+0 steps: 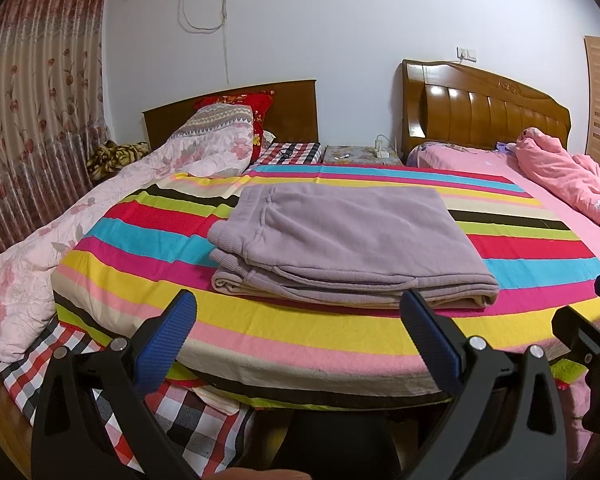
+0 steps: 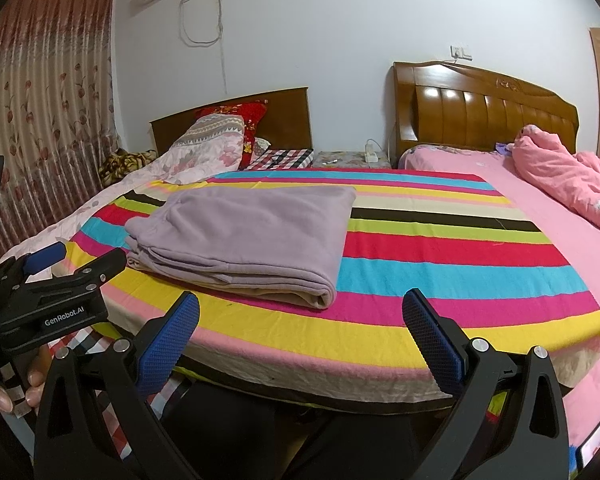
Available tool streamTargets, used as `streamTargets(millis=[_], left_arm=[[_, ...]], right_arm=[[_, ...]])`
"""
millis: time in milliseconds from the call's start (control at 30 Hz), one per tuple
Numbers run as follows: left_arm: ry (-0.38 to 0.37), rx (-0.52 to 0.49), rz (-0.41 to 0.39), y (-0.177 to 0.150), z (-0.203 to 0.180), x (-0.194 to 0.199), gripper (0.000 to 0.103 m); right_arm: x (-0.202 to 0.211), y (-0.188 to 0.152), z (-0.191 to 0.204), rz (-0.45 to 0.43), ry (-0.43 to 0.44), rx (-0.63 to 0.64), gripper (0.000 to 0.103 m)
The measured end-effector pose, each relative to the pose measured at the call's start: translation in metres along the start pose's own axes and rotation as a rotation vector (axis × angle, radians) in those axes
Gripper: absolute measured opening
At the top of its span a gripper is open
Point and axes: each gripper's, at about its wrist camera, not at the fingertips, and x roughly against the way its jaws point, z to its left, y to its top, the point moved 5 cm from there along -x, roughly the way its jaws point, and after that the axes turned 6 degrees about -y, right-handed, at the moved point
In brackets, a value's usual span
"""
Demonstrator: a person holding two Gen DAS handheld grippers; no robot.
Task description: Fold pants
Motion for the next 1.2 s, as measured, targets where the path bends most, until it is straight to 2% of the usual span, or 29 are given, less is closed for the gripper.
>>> streamTargets(millis=[600,1200], left_arm=[[0.004,0.003,-0.009,0.003,-0.002,0.001,0.101],[0.028,-0.022,-0.071,0.013,-0.009,0.011,0.101]], right_arm=[[0.000,0.001,-0.002,-0.007,0.013,0.017,0.098],[-0.001,0.004,-0.004,-0.011,0.019,0.023,0.098]])
